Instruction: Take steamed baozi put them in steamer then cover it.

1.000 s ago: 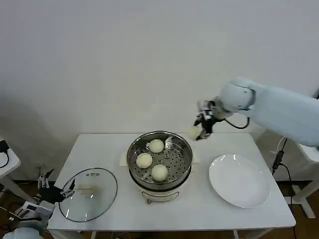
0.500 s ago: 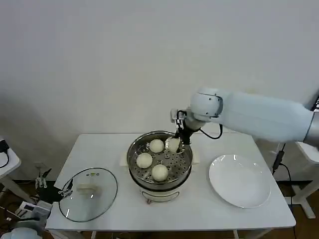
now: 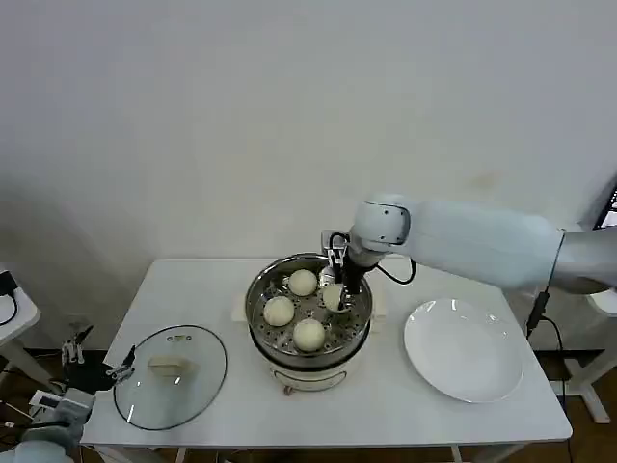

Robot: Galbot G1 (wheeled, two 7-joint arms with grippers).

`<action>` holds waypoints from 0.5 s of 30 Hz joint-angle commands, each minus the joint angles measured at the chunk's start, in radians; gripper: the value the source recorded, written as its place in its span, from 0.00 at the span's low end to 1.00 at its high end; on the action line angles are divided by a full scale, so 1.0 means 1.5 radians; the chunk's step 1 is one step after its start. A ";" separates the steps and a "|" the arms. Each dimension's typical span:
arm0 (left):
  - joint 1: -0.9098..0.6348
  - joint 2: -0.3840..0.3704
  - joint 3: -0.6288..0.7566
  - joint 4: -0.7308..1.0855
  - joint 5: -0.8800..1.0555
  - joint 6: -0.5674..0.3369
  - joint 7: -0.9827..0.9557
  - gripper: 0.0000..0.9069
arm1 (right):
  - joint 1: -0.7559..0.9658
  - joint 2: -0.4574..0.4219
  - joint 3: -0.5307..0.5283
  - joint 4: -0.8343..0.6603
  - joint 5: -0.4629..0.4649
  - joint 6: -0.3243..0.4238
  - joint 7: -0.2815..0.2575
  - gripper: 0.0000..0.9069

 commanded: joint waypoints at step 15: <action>0.004 -0.002 -0.008 -0.002 -0.002 -0.002 0.002 1.00 | -0.052 0.023 0.023 -0.047 -0.045 0.004 -0.001 0.69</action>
